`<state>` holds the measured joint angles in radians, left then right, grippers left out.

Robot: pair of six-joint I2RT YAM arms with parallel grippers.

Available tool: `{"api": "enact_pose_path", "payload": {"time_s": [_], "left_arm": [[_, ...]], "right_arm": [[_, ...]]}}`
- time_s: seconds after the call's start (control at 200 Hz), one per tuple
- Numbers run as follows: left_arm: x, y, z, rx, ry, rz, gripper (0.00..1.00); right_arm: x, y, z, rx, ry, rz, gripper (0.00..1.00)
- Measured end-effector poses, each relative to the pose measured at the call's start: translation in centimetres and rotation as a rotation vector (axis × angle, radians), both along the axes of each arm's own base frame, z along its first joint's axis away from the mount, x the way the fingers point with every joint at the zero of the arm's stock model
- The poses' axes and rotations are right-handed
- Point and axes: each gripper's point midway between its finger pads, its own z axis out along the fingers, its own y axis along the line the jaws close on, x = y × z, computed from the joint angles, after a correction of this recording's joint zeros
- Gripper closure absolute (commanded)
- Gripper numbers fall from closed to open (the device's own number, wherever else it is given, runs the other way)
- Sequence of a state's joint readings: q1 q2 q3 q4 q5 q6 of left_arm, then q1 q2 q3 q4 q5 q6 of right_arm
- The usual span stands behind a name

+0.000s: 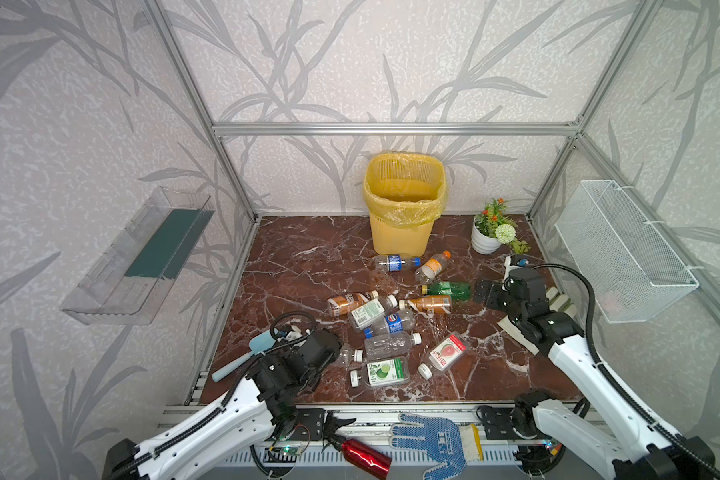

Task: Throw the plastic bottles in the bin
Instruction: 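Grasp a clear ridged bottle with the left gripper while the right gripper returns, then lift the clear ridged bottle with the left gripper and drop it into the bin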

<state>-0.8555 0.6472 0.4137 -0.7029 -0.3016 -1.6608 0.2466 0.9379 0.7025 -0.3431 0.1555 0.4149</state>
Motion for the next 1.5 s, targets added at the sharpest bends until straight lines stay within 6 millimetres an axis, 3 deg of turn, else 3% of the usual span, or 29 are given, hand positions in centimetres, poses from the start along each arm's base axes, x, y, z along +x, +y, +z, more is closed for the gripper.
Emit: {"api": "enact_pose_path", "payload": {"time_s": [0.12, 0.495, 0.79, 0.954, 1.109, 1.194, 1.264, 1.394, 1.504], "left_arm": [[-0.2, 0.0, -1.6, 0.012, 0.021, 0.033, 0.04], [0.7, 0.0, -4.1, 0.048, 0.023, 0.112, 0.11], [2.1, 0.1, -4.2, 0.046, -0.044, 0.145, 0.28], [2.4, 0.3, -4.1, 0.047, -0.052, 0.155, 0.43], [2.4, 1.2, -2.9, 0.064, -0.083, 0.156, 0.45], [2.7, 2.0, -0.2, 0.09, -0.131, 0.157, 0.45], [3.4, 2.6, 4.0, 0.089, -0.214, 0.166, 0.46], [4.5, 4.7, 14.6, 0.119, -0.437, 0.189, 0.46], [5.0, 7.0, 25.3, 0.223, -0.654, 0.205, 0.41]], "right_arm": [[0.1, -0.1, -0.2, 0.005, 0.006, 0.001, 0.01], [0.2, -1.5, -0.3, 0.008, 0.009, -0.023, 0.01], [0.2, -2.0, -0.3, 0.01, 0.011, -0.018, 0.01], [0.3, -2.6, -0.6, 0.008, 0.021, -0.028, 0.01], [0.4, -3.1, -1.0, 0.004, 0.038, -0.033, 0.01], [0.4, -3.3, -1.0, 0.003, 0.041, -0.037, 0.01], [0.5, -3.4, -0.9, 0.006, 0.04, -0.039, 0.01], [0.7, -4.2, -1.2, 0.013, 0.047, -0.06, 0.01], [0.9, -5.1, -1.3, 0.023, 0.049, -0.087, 0.01]]}}
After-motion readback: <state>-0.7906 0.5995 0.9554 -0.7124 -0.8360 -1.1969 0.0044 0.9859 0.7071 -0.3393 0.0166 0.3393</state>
